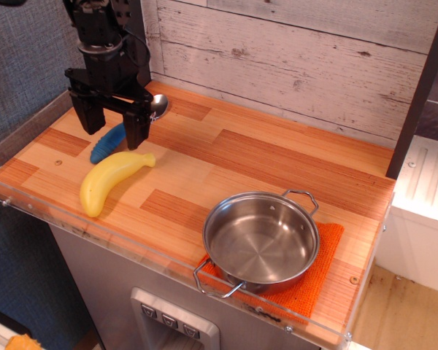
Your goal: Put the spoon to the top left of the pot.
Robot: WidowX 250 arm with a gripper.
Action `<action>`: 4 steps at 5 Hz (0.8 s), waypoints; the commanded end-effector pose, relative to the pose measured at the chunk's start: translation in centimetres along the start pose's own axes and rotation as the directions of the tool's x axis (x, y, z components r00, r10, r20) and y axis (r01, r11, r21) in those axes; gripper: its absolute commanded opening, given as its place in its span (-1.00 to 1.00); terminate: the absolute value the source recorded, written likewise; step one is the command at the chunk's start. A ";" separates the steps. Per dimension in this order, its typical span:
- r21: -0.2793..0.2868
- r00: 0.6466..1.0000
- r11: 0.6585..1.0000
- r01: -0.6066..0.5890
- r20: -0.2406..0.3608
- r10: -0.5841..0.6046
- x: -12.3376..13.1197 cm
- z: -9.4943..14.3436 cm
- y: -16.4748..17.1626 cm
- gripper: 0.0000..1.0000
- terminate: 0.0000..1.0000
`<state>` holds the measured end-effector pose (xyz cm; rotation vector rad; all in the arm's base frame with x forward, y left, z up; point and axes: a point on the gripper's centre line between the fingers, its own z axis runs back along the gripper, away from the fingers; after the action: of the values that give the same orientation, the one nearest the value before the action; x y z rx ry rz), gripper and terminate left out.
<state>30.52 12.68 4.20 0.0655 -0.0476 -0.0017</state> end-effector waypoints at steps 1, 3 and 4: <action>0.051 1.000 0.998 -0.020 0.014 0.020 2.7 -0.2 2.1 1.00 -1.00; 0.051 0.999 0.999 0.019 -0.037 -0.017 4.0 -3.1 0.9 1.00 -1.00; 0.042 0.998 0.998 0.045 -0.054 -0.043 4.1 -4.1 -0.6 -1.00 -1.00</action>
<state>34.76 12.60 0.55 0.1114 0.0131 -0.0417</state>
